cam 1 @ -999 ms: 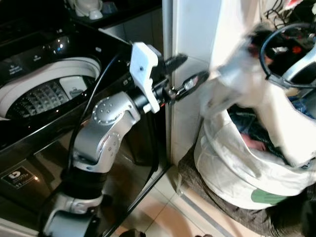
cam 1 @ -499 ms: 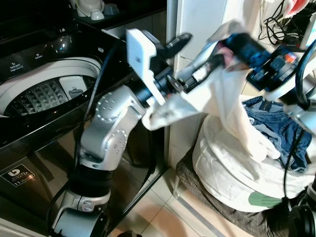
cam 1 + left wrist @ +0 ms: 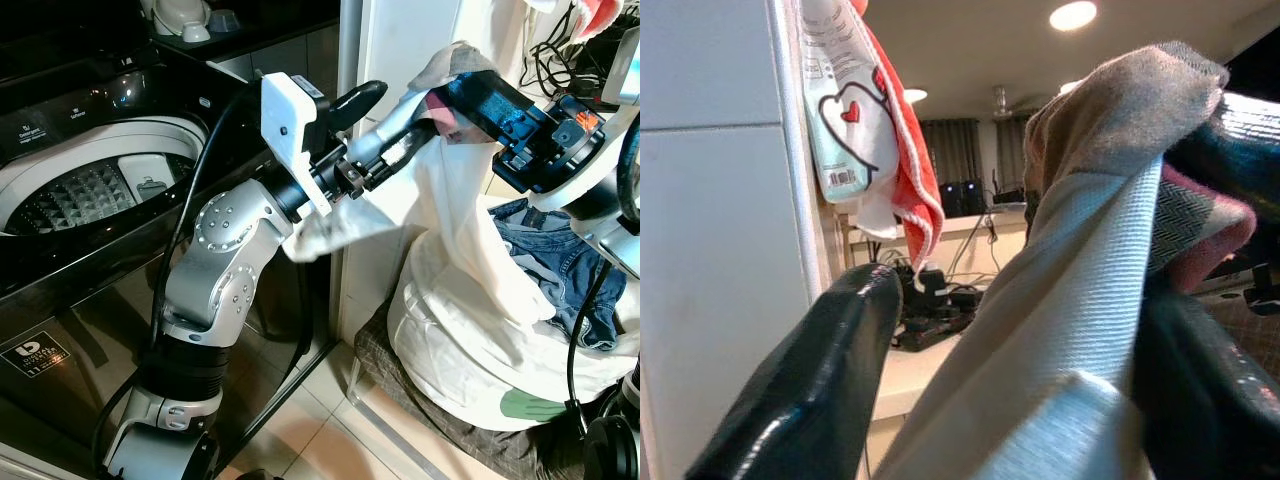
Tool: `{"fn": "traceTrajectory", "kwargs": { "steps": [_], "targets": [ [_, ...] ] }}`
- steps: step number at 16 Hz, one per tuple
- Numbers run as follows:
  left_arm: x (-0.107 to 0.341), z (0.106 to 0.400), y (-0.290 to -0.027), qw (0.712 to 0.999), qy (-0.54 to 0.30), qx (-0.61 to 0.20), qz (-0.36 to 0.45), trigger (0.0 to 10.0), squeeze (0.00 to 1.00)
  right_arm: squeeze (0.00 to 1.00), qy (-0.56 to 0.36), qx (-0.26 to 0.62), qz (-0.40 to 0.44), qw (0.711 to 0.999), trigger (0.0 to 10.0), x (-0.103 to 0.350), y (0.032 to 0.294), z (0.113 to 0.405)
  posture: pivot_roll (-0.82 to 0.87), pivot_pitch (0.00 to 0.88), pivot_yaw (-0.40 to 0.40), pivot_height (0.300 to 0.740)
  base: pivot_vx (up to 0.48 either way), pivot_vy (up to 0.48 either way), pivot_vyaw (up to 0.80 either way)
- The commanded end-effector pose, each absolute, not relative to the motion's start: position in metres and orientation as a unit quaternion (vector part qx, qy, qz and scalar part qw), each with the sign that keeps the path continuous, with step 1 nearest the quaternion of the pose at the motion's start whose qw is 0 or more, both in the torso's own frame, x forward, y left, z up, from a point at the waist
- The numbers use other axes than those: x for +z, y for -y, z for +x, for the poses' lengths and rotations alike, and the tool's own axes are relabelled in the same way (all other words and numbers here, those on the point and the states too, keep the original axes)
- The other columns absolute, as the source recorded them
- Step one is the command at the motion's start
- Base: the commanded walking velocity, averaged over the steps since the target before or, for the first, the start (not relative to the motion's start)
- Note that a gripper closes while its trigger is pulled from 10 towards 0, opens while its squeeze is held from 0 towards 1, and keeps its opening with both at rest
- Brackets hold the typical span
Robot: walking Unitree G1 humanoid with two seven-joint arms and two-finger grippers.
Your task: Clothes washing
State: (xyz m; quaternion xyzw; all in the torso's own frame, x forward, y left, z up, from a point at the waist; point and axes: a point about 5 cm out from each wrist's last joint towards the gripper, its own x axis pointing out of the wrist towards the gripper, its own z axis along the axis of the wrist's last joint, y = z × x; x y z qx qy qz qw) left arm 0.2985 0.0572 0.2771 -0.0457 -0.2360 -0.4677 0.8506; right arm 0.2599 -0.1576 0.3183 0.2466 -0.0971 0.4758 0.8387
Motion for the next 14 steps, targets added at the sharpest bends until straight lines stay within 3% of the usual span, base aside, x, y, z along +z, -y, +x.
{"fn": "traceTrajectory", "kwargs": {
  "steps": [1,12,14],
  "targets": [
    [0.274,0.301,-0.062,0.856,0.230,-0.460,-0.050,0.0,0.00,0.00,0.094,0.489,0.236,0.834,0.0,0.320,0.154,0.254,-0.10,0.000,0.008,0.740,0.000,0.000,0.00],
    [0.279,0.308,-0.070,0.861,0.246,-0.441,-0.057,0.0,0.00,0.00,0.089,0.483,0.233,0.839,0.0,0.318,0.152,0.254,-0.10,0.000,0.018,0.740,0.000,0.000,0.00],
    [0.280,0.312,-0.073,0.870,0.245,-0.424,-0.059,0.0,0.00,0.00,0.089,0.477,0.229,0.844,3.8,0.318,0.152,0.255,-0.10,0.000,0.022,0.740,0.000,0.000,0.00]
  ]
}}
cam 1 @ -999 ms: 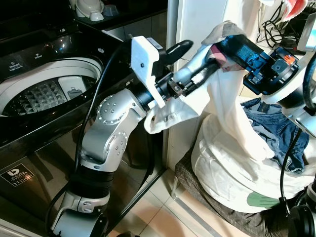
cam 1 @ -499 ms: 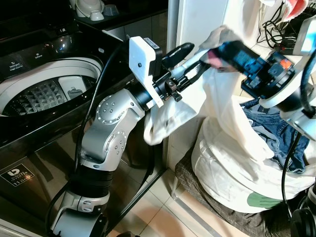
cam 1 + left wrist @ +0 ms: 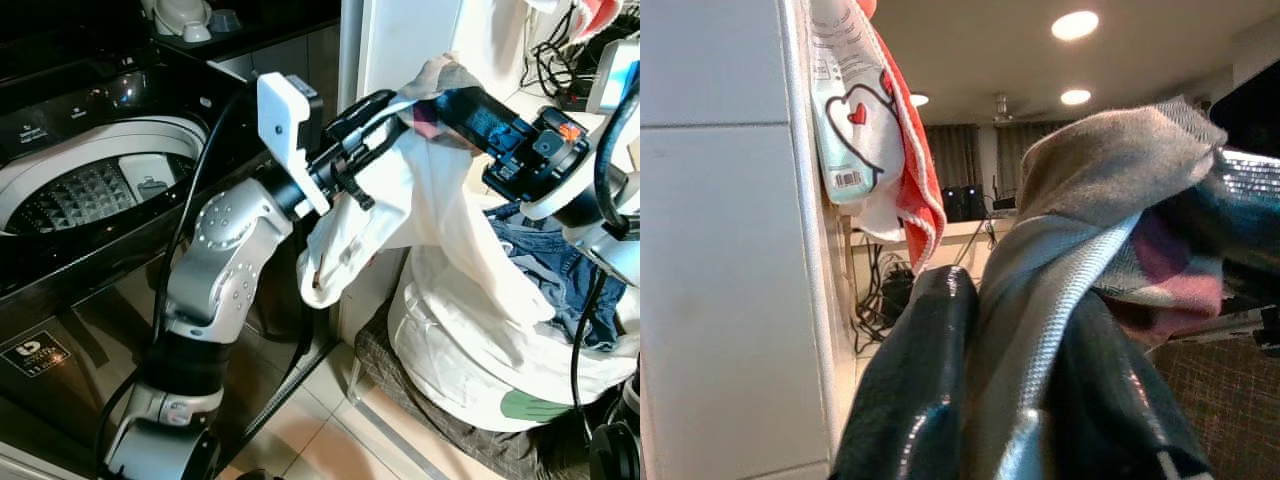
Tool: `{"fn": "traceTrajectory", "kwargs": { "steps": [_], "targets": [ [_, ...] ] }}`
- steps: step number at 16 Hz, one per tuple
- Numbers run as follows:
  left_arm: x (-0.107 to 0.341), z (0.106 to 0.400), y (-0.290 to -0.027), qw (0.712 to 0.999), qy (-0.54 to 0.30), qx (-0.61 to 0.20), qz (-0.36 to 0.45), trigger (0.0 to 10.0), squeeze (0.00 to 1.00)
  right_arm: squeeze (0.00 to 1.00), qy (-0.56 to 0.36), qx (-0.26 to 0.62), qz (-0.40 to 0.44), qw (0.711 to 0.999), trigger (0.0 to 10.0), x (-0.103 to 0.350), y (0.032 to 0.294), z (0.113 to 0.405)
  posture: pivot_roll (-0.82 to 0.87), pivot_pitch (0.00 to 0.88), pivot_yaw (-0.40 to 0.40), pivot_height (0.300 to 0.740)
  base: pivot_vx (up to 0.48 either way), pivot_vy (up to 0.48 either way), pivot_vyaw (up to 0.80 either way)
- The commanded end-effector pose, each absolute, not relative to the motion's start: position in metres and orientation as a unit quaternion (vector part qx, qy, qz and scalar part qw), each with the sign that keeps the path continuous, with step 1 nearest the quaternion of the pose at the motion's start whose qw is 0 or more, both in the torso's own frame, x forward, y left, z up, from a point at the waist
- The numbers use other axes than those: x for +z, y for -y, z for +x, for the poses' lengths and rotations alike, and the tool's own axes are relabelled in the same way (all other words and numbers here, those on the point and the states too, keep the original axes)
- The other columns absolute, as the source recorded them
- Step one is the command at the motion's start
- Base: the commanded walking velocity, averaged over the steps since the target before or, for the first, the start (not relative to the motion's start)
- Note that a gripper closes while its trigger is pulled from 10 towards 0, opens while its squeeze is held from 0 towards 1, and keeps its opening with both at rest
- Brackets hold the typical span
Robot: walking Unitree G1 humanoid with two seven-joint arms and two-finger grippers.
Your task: Clothes washing
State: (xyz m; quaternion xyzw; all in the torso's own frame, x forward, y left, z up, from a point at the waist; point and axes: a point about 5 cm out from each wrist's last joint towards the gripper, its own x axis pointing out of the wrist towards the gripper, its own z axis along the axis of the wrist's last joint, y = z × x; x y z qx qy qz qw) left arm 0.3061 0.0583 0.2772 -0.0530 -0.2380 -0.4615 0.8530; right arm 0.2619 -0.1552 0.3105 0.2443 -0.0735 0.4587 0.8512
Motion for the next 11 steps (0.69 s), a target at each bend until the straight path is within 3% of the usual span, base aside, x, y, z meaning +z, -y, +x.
{"fn": "traceTrajectory", "kwargs": {
  "steps": [1,2,4,5,7,8,9,11],
  "targets": [
    [0.282,0.319,-0.078,0.884,0.245,-0.395,-0.057,0.0,0.00,1.00,0.086,0.469,0.232,0.848,10.0,0.316,0.152,0.256,-0.10,0.000,0.022,0.740,0.000,0.000,0.00],
    [0.289,0.333,-0.090,0.904,0.249,-0.346,-0.044,0.0,0.00,1.00,0.082,0.475,0.235,0.844,10.0,0.314,0.150,0.255,-0.09,0.000,0.028,0.740,0.000,0.000,0.00],
    [0.299,0.345,-0.103,0.915,0.259,-0.309,-0.027,0.0,0.00,1.00,0.070,0.464,0.212,0.857,10.0,0.309,0.150,0.256,-0.10,0.000,0.033,0.740,0.000,0.000,0.00],
    [0.322,0.364,-0.129,0.928,0.281,-0.244,0.018,0.0,0.00,0.00,0.052,0.454,0.179,0.871,10.0,0.302,0.150,0.256,-0.10,0.000,0.035,0.740,0.000,0.000,0.00],
    [0.390,0.378,-0.183,0.926,0.350,-0.099,0.106,0.0,0.00,0.00,0.045,0.460,0.146,0.875,10.0,0.296,0.149,0.251,-0.09,0.000,0.037,0.740,0.000,0.000,0.00],
    [0.405,0.377,-0.192,0.920,0.365,-0.071,0.124,0.0,0.00,0.00,0.046,0.461,0.144,0.874,10.0,0.296,0.149,0.250,-0.09,0.000,0.037,0.740,0.000,0.000,0.00],
    [0.471,0.354,-0.216,0.864,0.451,0.053,0.218,0.0,0.00,0.00,0.050,0.453,0.139,0.879,10.0,0.296,0.150,0.250,-0.10,0.000,0.050,0.740,0.000,0.000,0.00],
    [0.503,0.335,-0.223,0.816,0.503,0.115,0.261,0.0,0.00,0.00,0.055,0.445,0.137,0.883,10.0,0.296,0.151,0.250,-0.10,0.000,0.056,0.740,0.000,0.000,0.00]
  ]
}}
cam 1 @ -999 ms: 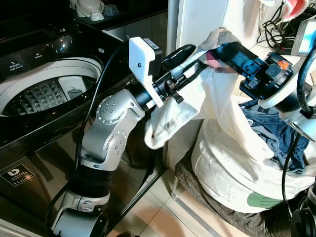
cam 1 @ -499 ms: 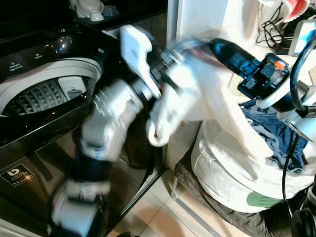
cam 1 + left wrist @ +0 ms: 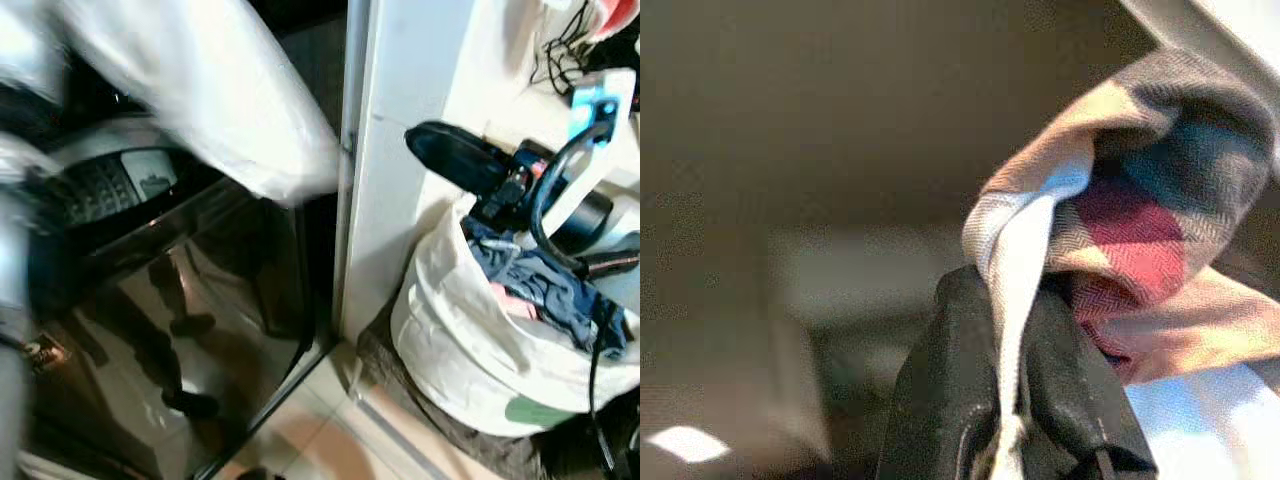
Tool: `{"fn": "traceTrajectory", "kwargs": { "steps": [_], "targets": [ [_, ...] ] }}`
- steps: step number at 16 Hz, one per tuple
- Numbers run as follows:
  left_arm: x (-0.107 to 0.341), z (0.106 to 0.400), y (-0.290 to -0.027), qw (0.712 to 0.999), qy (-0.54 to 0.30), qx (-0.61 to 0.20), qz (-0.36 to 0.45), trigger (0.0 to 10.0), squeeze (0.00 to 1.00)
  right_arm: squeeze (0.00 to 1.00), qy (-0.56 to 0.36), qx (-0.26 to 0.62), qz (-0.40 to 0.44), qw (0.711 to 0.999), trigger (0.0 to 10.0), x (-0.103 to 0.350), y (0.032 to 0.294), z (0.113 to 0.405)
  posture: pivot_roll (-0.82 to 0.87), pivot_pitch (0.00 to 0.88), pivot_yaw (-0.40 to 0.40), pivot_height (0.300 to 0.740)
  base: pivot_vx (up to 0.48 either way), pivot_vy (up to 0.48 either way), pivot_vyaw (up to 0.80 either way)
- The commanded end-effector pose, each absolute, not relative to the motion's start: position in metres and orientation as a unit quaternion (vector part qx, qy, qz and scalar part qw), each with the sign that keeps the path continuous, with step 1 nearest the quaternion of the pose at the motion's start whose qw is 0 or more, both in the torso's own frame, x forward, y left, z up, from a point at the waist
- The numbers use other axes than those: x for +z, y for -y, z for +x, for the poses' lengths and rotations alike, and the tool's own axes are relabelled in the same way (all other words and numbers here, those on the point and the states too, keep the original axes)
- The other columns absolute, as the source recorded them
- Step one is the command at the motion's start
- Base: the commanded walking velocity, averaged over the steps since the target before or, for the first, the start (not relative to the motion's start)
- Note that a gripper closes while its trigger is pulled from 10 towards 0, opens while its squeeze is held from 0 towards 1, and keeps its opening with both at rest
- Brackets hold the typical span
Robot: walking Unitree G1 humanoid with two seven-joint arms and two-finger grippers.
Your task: Clothes washing
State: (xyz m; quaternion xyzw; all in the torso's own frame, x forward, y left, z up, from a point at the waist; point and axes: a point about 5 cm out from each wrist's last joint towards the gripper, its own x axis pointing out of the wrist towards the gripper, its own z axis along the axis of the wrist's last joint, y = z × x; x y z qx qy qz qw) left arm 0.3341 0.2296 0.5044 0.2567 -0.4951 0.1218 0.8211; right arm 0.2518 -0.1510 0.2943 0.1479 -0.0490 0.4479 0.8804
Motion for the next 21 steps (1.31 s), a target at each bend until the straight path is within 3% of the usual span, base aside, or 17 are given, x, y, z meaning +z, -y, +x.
{"fn": "traceTrajectory", "kwargs": {
  "steps": [1,3,4,5,6,7,10,11,15,20,21],
  "targets": [
    [0.512,0.335,-0.219,0.799,0.497,0.122,0.316,0.0,0.00,0.00,0.056,0.442,0.132,0.885,10.0,0.293,0.150,0.249,-0.10,0.000,0.059,0.740,0.000,0.000,0.00],
    [0.489,0.356,-0.215,0.829,0.447,0.089,0.325,0.0,0.00,0.00,0.050,0.443,0.123,0.887,10.0,0.288,0.147,0.248,-0.09,0.000,0.057,0.740,0.000,0.000,0.00],
    [0.441,0.388,-0.210,0.883,0.318,0.032,0.343,0.0,0.00,0.00,0.038,0.443,0.113,0.888,10.0,0.283,0.144,0.249,-0.10,0.000,0.052,0.740,0.000,0.000,0.00],
    [0.425,0.395,-0.209,0.894,0.280,0.016,0.350,0.0,0.00,0.00,0.035,0.443,0.110,0.889,10.0,0.282,0.143,0.249,-0.10,0.000,0.052,0.740,0.000,0.000,0.00],
    [0.376,0.412,-0.209,0.916,0.159,-0.021,0.368,3.6,0.00,0.00,0.024,0.446,0.097,0.889,10.0,0.279,0.140,0.250,-0.10,0.000,0.048,0.740,0.000,0.000,0.00],
    [0.328,0.420,-0.212,0.926,0.052,-0.057,0.369,10.0,0.00,0.00,0.009,0.453,0.081,0.888,10.0,0.274,0.135,0.249,-0.11,0.000,0.050,0.740,0.000,0.000,0.00],
    [0.281,0.419,-0.228,0.939,-0.066,-0.056,0.332,10.0,0.00,0.00,-0.019,0.477,0.053,0.877,10.0,0.263,0.124,0.242,-0.11,0.000,0.041,0.740,0.000,0.000,0.00],
    [0.280,0.418,-0.231,0.939,-0.081,-0.058,0.329,10.0,1.00,0.00,-0.022,0.479,0.051,0.876,10.0,0.262,0.124,0.242,-0.11,0.000,0.038,0.740,0.000,0.000,0.00],
    [0.286,0.408,-0.256,0.889,-0.179,-0.093,0.412,10.0,1.00,0.00,-0.032,0.484,0.039,0.874,10.0,0.257,0.123,0.245,-0.10,0.000,0.028,0.740,0.000,0.000,0.00],
    [0.282,0.400,-0.262,0.864,-0.245,-0.156,0.412,10.0,1.00,0.00,-0.040,0.486,0.030,0.873,10.0,0.252,0.122,0.246,-0.08,0.000,0.026,0.740,0.000,0.000,0.00],
    [0.287,0.401,-0.267,0.860,-0.231,-0.124,0.438,10.0,1.00,0.00,-0.040,0.483,0.028,0.874,10.0,0.252,0.122,0.248,-0.08,0.000,0.025,0.740,0.000,0.000,0.00]
  ]
}}
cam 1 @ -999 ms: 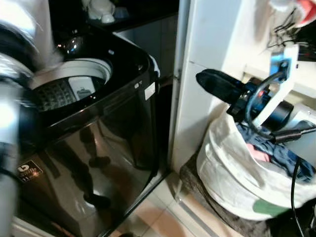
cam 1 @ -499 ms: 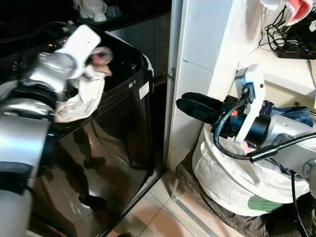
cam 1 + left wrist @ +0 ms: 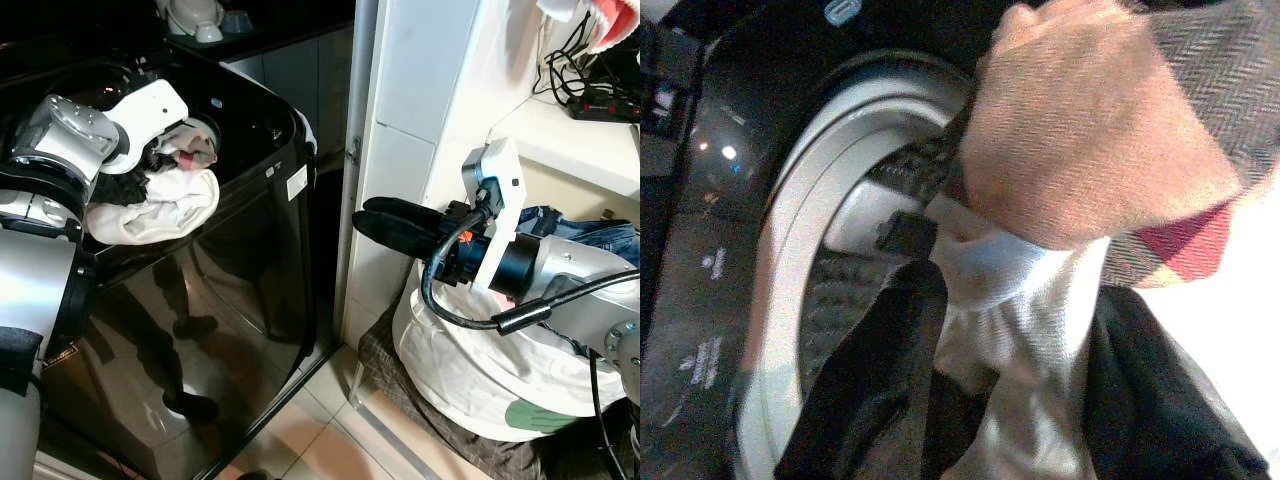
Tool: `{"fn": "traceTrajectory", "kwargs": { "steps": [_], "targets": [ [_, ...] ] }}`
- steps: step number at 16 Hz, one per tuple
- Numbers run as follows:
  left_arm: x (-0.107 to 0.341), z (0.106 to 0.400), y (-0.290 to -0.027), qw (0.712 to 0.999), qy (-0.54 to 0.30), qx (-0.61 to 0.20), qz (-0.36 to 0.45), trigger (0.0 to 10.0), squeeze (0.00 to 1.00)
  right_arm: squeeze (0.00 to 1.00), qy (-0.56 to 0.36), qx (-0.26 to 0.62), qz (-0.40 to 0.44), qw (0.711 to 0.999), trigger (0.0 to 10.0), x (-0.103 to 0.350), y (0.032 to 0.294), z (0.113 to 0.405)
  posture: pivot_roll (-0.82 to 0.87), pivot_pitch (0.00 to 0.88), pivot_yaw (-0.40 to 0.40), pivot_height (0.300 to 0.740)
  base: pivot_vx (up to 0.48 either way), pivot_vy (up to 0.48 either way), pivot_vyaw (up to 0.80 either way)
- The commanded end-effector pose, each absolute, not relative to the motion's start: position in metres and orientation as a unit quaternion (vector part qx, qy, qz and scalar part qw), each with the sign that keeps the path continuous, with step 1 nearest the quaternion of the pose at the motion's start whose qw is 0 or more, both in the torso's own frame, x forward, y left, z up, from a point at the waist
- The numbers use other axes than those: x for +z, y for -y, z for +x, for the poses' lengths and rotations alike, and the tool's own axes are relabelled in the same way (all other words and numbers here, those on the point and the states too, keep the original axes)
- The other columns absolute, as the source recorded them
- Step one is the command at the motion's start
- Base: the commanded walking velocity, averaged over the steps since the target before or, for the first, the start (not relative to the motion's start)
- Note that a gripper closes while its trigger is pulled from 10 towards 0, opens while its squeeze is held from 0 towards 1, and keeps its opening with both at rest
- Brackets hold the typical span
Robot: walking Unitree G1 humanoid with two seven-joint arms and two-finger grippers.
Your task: Clothes washing
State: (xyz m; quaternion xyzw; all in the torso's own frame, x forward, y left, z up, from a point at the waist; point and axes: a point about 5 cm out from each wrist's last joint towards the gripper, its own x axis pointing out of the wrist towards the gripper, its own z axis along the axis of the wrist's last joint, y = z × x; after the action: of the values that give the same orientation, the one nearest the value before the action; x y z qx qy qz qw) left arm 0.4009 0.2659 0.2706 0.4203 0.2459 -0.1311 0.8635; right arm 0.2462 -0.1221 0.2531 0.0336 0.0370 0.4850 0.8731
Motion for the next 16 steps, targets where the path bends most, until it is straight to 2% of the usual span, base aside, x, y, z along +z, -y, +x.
{"fn": "traceTrajectory", "kwargs": {
  "steps": [1,2,3,5,6,7,8,10,11,12,13,14,15,16],
  "targets": [
    [0.297,0.404,-0.268,0.866,-0.195,-0.085,0.452,10.0,0.00,0.00,-0.040,0.478,0.027,0.877,10.0,0.252,0.123,0.248,-0.08,0.000,0.025,0.740,0.000,0.000,0.00],
    [0.310,0.406,-0.269,0.877,-0.142,-0.035,0.458,10.0,0.00,0.00,-0.039,0.472,0.027,0.880,10.0,0.251,0.124,0.250,-0.08,0.000,0.026,0.740,0.000,0.000,0.00],
    [0.349,0.407,-0.265,0.888,-0.004,0.062,0.456,10.0,0.00,0.00,-0.036,0.447,0.027,0.893,10.0,0.251,0.127,0.256,-0.08,0.000,0.025,0.740,0.000,0.000,0.00],
    [0.369,0.405,-0.261,0.874,0.066,0.101,0.470,10.0,0.00,0.00,-0.031,0.426,0.028,0.904,10.0,0.251,0.128,0.262,-0.08,0.000,0.027,0.740,0.000,0.000,0.00],
    [0.367,0.406,-0.259,0.874,0.058,0.091,0.473,10.0,0.00,0.00,-0.031,0.419,0.029,0.907,10.0,0.251,0.129,0.264,-0.08,0.000,0.028,0.740,0.000,0.000,0.00],
    [0.346,0.410,-0.256,0.895,-0.011,0.025,0.445,10.0,0.00,0.00,-0.033,0.411,0.030,0.910,10.0,0.250,0.130,0.266,-0.08,0.000,0.027,0.740,0.000,0.000,0.00],
    [0.297,0.411,-0.248,0.885,-0.141,-0.098,0.434,10.0,0.00,0.00,-0.037,0.410,0.027,0.911,10.0,0.248,0.130,0.266,-0.08,0.000,0.034,0.740,0.000,0.000,0.00],
    [0.293,0.412,-0.245,0.889,-0.131,-0.097,0.429,10.0,0.00,0.00,-0.041,0.406,0.023,0.913,10.0,0.247,0.130,0.266,-0.08,0.000,0.037,0.740,0.000,0.000,0.00],
    [0.297,0.414,-0.241,0.906,-0.095,-0.093,0.403,10.0,0.00,0.00,-0.041,0.398,0.021,0.916,10.0,0.246,0.131,0.267,-0.08,0.000,0.042,0.740,0.000,0.000,0.00],
    [0.308,0.417,-0.226,0.949,-0.023,-0.103,0.298,10.0,0.00,0.00,-0.033,0.367,0.019,0.930,10.0,0.247,0.135,0.271,-0.08,0.000,0.043,0.740,0.000,0.000,0.00],
    [0.319,0.418,-0.206,0.970,0.068,-0.129,0.193,10.0,0.00,0.00,-0.025,0.300,-0.009,0.954,10.0,0.244,0.144,0.283,-0.08,0.000,0.054,0.740,0.000,0.000,0.00],
    [0.318,0.419,-0.202,0.979,0.082,-0.131,0.134,10.0,0.00,0.00,-0.018,0.265,-0.024,0.964,10.0,0.242,0.147,0.288,-0.09,0.000,0.061,0.740,0.000,0.000,0.00],
    [0.306,0.419,-0.197,0.987,0.090,-0.129,0.046,10.0,0.00,0.00,-0.001,0.193,-0.054,0.980,10.0,0.240,0.155,0.296,-0.09,0.000,0.061,0.740,0.000,0.000,0.00],
    [0.296,0.417,-0.192,0.986,0.093,-0.134,0.029,10.0,0.00,0.00,0.006,0.160,-0.059,0.985,10.0,0.239,0.159,0.298,-0.10,0.000,0.055,0.740,0.000,0.000,0.00]
  ]
}}
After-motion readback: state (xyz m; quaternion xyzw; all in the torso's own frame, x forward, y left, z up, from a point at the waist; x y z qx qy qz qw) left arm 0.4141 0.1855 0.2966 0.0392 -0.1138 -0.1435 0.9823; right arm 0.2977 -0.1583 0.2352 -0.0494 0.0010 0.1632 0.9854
